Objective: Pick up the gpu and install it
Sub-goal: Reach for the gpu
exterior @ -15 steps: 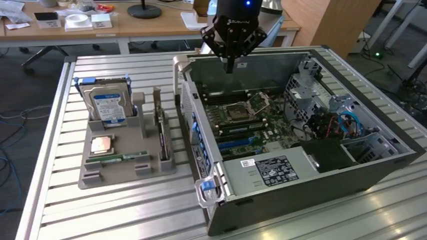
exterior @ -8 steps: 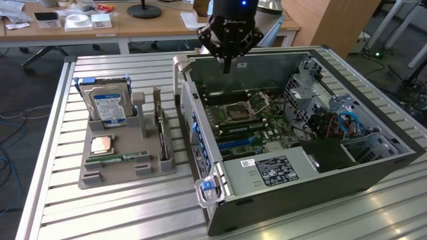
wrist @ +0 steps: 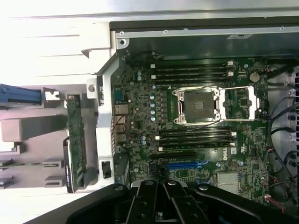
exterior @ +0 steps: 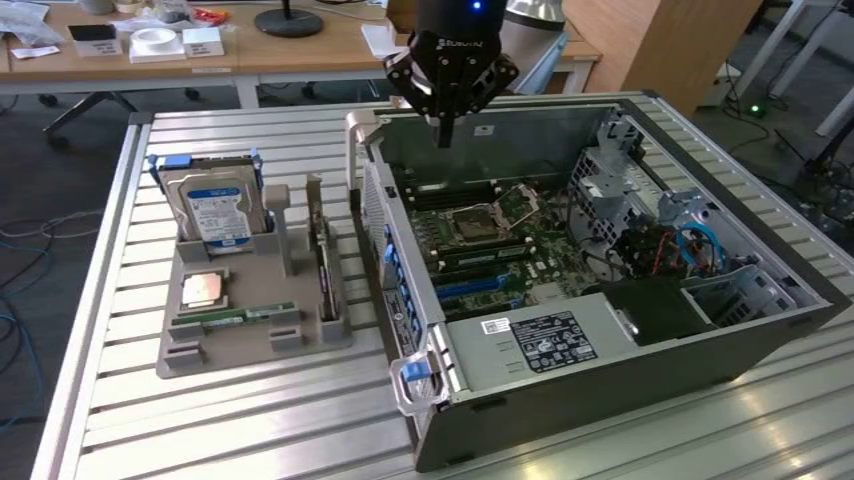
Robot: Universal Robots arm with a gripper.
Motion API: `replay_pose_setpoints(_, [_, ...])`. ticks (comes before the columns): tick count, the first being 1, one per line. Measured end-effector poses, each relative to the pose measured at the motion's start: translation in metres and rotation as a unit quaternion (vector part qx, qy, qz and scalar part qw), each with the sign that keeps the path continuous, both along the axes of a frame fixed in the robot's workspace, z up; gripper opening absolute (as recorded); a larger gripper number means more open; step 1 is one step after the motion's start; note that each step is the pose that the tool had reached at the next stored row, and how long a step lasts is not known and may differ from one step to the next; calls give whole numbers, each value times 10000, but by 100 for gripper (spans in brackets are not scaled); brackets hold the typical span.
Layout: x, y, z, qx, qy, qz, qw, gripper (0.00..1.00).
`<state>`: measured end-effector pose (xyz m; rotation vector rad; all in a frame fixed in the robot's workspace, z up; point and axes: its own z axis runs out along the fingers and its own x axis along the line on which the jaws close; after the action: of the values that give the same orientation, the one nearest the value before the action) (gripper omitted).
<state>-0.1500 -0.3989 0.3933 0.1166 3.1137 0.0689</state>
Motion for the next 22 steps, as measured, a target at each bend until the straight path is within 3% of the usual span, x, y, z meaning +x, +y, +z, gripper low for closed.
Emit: replay_pose_setpoints(22, [-278,0,0,0,0,0,10000,11])
